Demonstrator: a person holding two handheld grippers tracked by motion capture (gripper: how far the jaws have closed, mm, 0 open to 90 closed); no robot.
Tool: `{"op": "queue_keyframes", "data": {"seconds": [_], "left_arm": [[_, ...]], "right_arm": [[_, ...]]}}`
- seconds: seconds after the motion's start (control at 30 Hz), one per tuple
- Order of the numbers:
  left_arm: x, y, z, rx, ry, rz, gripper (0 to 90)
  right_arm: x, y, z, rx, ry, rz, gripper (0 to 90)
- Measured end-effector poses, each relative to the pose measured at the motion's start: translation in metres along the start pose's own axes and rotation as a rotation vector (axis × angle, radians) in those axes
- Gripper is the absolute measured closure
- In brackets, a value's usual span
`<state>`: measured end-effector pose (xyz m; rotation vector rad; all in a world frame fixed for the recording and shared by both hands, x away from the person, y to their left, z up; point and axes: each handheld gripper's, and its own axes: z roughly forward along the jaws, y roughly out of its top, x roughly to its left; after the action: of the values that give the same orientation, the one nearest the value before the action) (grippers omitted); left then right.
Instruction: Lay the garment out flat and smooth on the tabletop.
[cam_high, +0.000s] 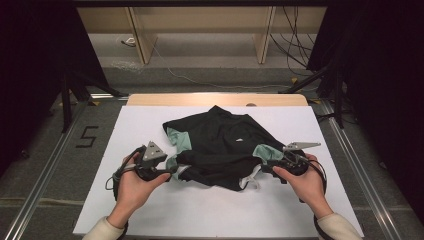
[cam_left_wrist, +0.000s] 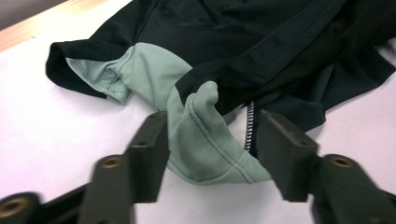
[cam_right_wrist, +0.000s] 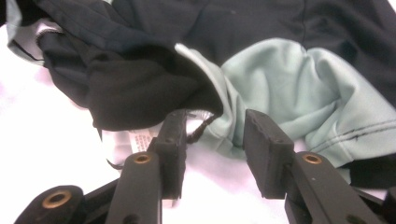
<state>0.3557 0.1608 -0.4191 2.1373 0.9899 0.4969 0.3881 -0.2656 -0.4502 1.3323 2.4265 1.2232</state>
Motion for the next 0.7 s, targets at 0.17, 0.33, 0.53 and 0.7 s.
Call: {"op": "queue_keyframes", "data": {"seconds": [0.17, 0.33, 0.53, 0.7], "left_arm": [[0.001, -0.003, 0.012, 0.008, -0.005, -0.037, 38.4], [0.008, -0.004, 0.032, -0.001, 0.020, -0.060, 55.0], [0.009, -0.009, 0.026, -0.011, 0.032, -0.059, 80.7], [0.005, -0.007, 0.001, -0.057, 0.030, -0.056, 83.7]], "right_arm": [[0.002, -0.001, 0.008, -0.004, 0.009, 0.053, 66.0], [0.007, -0.001, 0.018, 0.008, -0.016, 0.082, 76.6], [0.006, -0.003, 0.018, 0.011, -0.003, 0.106, 81.1], [0.012, 0.000, -0.003, -0.012, -0.017, 0.076, 81.1]]}}
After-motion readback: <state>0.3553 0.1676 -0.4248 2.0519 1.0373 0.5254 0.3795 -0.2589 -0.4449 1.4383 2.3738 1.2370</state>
